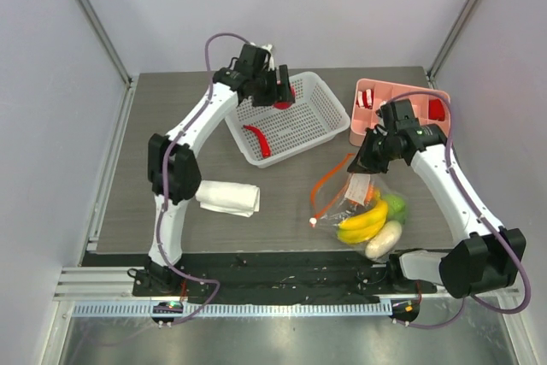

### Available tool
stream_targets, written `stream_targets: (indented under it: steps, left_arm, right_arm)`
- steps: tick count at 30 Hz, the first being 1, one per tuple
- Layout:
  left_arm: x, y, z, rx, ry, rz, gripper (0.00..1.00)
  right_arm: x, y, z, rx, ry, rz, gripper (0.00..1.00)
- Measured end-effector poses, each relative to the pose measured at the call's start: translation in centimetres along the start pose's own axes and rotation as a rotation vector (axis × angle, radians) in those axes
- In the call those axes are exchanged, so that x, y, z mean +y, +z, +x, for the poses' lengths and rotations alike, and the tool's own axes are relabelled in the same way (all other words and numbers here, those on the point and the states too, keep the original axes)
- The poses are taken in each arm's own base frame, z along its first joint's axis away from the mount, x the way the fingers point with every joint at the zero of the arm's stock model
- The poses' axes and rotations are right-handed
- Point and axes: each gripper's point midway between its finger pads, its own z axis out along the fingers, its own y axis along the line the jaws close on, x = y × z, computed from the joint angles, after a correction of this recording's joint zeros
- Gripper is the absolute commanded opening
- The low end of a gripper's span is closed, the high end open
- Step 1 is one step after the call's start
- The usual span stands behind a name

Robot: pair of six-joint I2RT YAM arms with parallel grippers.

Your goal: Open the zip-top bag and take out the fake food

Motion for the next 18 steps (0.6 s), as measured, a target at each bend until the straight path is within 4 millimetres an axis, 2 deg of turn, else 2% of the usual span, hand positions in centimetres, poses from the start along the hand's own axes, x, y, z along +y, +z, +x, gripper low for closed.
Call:
stream_targets:
  steps: [2,5,7,8,10,11,13,14,15,16,18]
  left_arm:
    - [2.2,2.4,0.7,0.044,-0.036,-0.040,0.01]
    - [6.1,6.2,3.1,0.141,-0.104,-0.114,0.03]
    - [7.6,7.1,4.6,0.189,-0.137,-0.147,0.11]
    - [8.3,7.3,5.3,0.214,-0.151,-0.164,0.23]
    - [9.0,7.4,6.0,0.240,-0.166,-0.182,0.39]
    - [9.1,7.3,6.2,0.246,-0.170,-0.186,0.51]
    - [9.0,7.1,6.0,0.243,-0.170,-0.185,0.64]
    - [9.0,7.0,6.0,0.243,-0.170,-0.186,0.77]
    - [8.9,6.9,6.0,0.244,-0.168,-0.186,0.83]
    - [8.9,6.8,5.9,0.244,-0.166,-0.186,0.98]
    - [8.8,6.3,5.9,0.244,-0.159,-0.187,1.00]
  right_arm:
    - [0.4,-0.1,-0.5,-0.008,-0.001,-0.007,0.01]
    - [0.8,0.0,-1.2,-0.006,0.000,-0.006,0.01]
    - [1.0,0.2,-1.6,-0.006,0.000,-0.005,0.01]
    - [1.1,0.3,-1.9,-0.005,0.000,-0.003,0.01]
    - [1.2,0.5,-2.2,-0.004,-0.002,-0.001,0.01]
    - [1.1,0.7,-2.3,-0.001,-0.002,0.002,0.01]
    - [1.1,0.8,-2.3,0.003,0.000,0.004,0.01]
    - [1.1,0.9,-2.3,0.004,0.000,0.004,0.01]
    - [1.1,0.9,-2.3,0.003,0.000,0.003,0.01]
    - [1.2,0.9,-2.4,0.002,-0.001,0.002,0.01]
    - [1.2,0.9,-2.4,0.003,-0.001,0.000,0.01]
